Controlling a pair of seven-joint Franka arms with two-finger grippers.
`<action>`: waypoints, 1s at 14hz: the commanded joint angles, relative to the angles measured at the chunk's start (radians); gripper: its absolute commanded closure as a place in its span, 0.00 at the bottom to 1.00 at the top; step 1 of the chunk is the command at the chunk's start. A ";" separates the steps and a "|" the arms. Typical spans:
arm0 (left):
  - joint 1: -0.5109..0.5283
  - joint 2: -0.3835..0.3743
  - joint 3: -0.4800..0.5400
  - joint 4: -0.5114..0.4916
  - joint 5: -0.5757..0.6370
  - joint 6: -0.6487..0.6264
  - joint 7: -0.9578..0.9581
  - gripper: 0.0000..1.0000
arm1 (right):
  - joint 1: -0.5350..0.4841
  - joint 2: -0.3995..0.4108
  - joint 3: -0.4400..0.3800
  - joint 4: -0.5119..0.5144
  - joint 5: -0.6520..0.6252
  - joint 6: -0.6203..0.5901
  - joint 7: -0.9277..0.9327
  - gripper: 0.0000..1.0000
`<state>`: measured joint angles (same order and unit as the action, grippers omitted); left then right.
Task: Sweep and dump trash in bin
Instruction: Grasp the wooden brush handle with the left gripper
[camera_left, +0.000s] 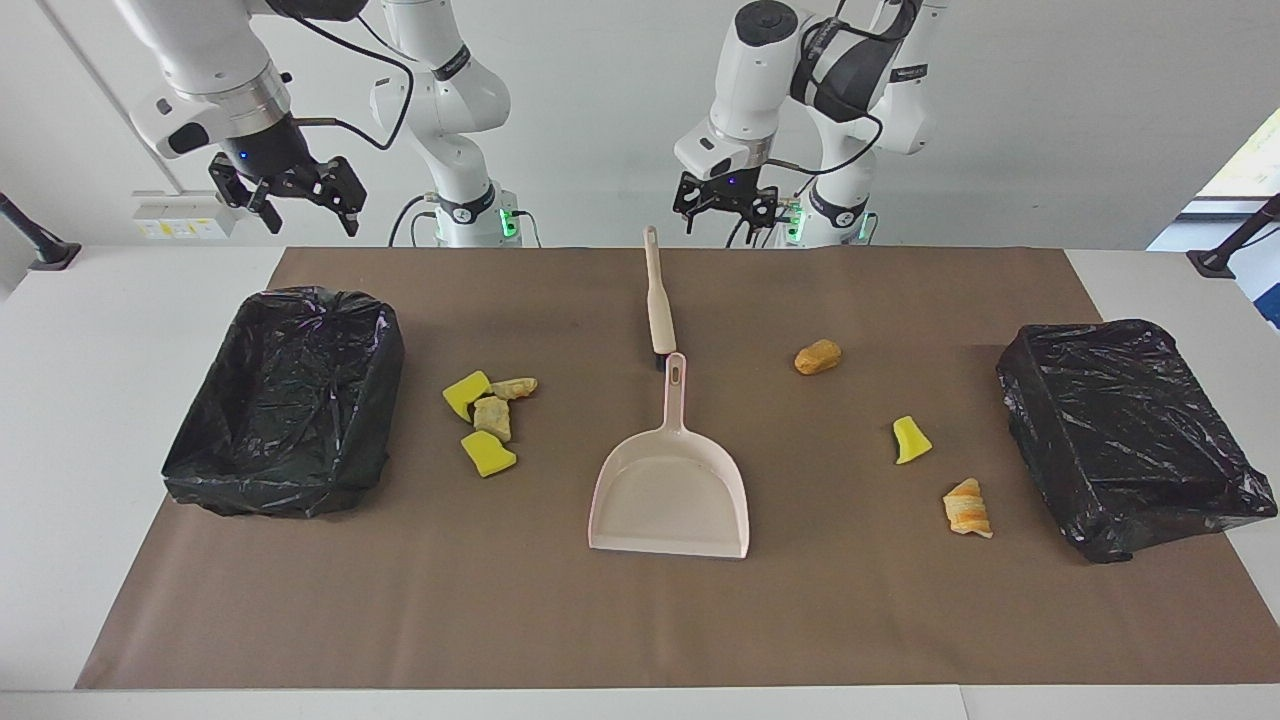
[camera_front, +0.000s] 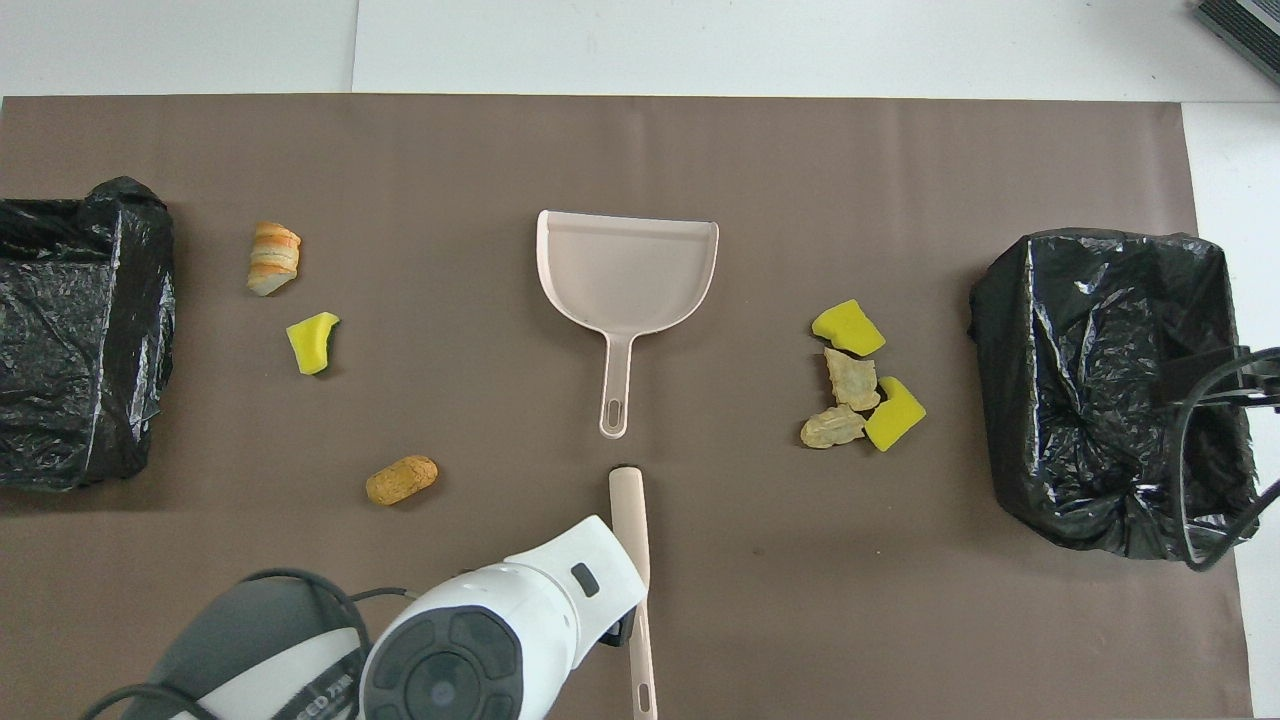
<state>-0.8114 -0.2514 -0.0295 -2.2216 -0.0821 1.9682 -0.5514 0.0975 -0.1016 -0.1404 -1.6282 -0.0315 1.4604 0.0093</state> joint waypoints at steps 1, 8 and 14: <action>-0.122 0.104 0.022 -0.042 -0.005 0.137 -0.120 0.00 | -0.007 -0.032 -0.002 -0.042 0.004 0.023 -0.031 0.00; -0.258 0.196 0.020 -0.130 -0.005 0.301 -0.214 0.04 | -0.007 -0.036 -0.001 -0.047 0.004 0.021 -0.034 0.00; -0.247 0.208 0.026 -0.116 -0.004 0.279 -0.213 0.96 | -0.007 -0.040 -0.001 -0.056 0.004 0.020 -0.035 0.00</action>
<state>-1.0466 -0.0250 -0.0220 -2.3281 -0.0822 2.2483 -0.7575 0.0975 -0.1120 -0.1404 -1.6498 -0.0315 1.4604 0.0088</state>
